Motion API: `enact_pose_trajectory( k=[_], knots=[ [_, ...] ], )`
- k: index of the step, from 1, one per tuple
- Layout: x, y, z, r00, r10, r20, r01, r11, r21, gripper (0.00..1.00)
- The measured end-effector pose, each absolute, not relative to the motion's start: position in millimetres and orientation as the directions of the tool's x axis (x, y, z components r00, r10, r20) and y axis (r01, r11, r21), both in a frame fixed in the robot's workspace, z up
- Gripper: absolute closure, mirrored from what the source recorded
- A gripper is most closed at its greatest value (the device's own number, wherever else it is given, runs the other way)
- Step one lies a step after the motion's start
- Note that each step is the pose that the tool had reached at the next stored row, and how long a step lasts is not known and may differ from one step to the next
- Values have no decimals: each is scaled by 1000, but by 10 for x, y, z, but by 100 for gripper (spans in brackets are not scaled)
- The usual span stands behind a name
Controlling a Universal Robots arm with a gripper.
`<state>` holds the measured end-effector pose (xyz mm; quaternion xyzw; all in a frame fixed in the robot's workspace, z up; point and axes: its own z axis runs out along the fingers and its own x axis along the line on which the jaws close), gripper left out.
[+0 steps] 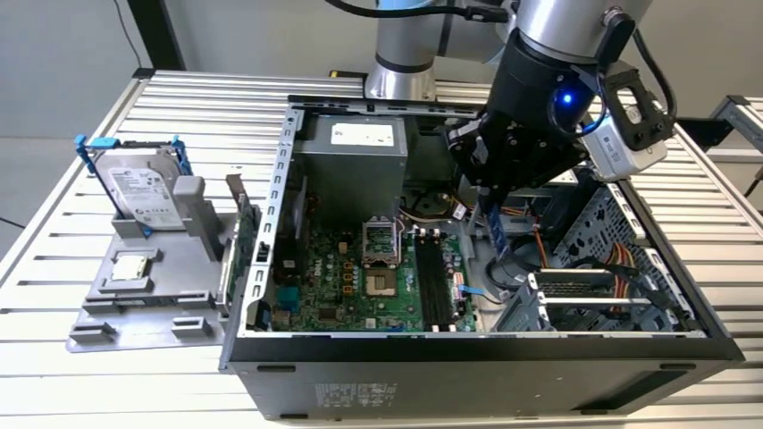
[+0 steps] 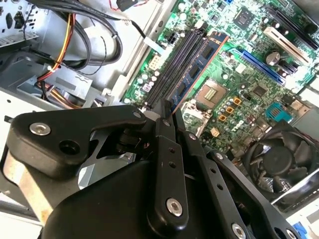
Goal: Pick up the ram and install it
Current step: 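Insert the ram into the slot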
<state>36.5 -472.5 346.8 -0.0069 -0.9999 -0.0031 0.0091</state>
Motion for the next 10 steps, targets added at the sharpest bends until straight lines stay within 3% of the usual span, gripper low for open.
enact_pose_trajectory(
  k=[10],
  knots=[
    [361,-4716,3338,-1000,14,18,14,1000,5,100]
  ],
)
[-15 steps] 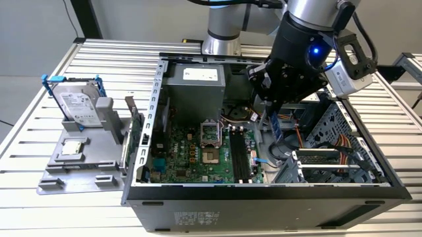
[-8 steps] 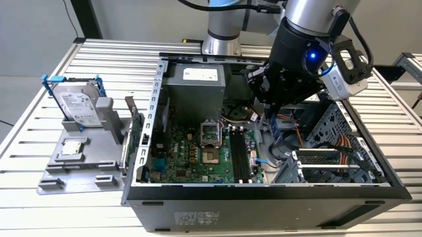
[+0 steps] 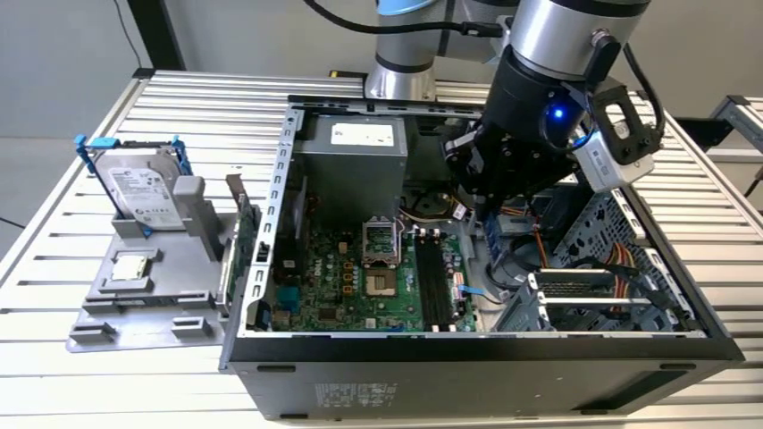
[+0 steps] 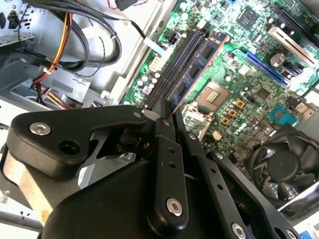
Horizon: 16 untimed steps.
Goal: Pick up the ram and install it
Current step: 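Insert the ram into the slot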
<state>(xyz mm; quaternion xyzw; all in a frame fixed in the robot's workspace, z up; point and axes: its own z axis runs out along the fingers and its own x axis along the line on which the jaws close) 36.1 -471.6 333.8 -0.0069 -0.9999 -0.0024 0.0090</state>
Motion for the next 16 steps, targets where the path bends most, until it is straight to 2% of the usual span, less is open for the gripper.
enact_pose_trajectory(
  k=[16],
  knots=[
    [348,-4716,3160,-1000,14,17,14,1000,2,100]
  ],
)
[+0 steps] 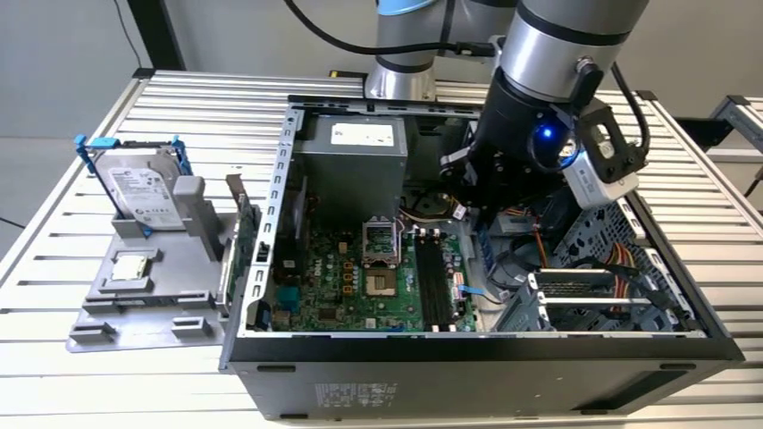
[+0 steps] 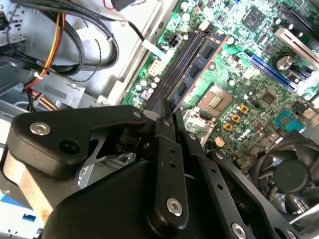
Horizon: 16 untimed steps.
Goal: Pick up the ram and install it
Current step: 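Insert the ram into the slot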
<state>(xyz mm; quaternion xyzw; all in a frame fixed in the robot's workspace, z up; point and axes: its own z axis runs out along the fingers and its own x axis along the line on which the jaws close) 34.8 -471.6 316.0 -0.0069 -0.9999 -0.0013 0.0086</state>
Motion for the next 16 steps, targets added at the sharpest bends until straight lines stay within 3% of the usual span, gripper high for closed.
enact_pose_trajectory(
  k=[16],
  knots=[
    [334,-4716,2954,-1000,21,18,21,1000,1,100]
  ],
)
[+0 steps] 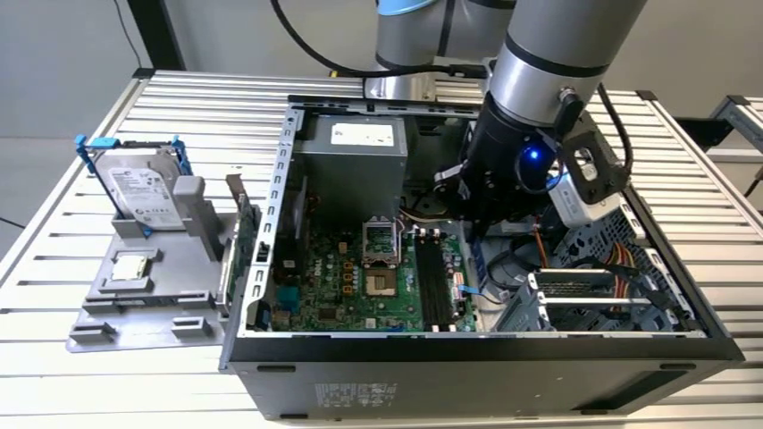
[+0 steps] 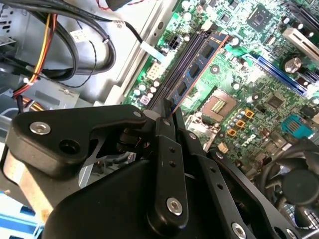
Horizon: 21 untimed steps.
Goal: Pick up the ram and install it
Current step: 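Insert the ram into the slot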
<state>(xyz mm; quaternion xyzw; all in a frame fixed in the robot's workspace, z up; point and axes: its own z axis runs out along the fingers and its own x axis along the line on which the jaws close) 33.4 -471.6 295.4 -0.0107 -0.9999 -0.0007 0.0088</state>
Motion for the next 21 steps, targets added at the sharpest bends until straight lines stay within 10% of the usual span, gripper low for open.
enact_pose_trajectory(
  k=[21],
  knots=[
    [280,-4715,2603,-1000,21,17,21,1000,1,100]
  ],
)
